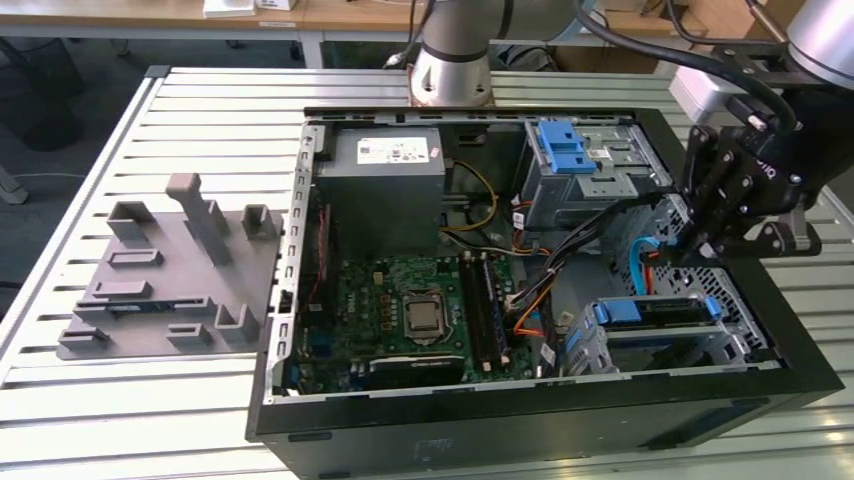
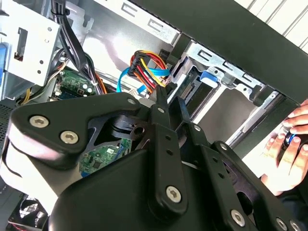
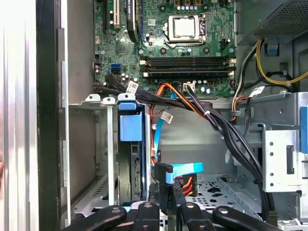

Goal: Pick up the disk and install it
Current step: 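Insert the first disk wire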

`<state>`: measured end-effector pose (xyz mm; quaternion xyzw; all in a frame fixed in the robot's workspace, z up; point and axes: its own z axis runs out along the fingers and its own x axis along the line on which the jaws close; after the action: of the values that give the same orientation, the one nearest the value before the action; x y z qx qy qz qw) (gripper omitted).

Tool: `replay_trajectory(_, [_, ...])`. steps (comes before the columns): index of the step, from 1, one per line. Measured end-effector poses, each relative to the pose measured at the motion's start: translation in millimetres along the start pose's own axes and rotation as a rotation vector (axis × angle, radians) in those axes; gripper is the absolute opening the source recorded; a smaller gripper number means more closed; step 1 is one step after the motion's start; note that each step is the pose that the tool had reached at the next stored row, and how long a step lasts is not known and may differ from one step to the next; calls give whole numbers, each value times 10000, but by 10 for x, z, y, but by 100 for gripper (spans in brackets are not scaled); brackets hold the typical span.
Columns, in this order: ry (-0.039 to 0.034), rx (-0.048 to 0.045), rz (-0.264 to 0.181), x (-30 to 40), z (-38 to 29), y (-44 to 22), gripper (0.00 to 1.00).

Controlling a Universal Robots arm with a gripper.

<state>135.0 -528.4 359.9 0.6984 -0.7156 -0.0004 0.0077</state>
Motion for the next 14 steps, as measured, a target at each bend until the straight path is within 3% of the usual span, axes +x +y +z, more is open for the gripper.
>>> replay_trajectory(5, [25, 5, 0, -24, -2, 3, 25])
replay_trajectory(6, [57, 8, 1, -25, -1, 3, 25])
replay_trajectory(9, [332, 38, 4, -28, 4, 3, 25])
replay_trajectory(12, [560, 65, 7, -28, 17, 2, 25])
replay_trajectory(14, [614, 73, 8, -28, 28, 2, 25])
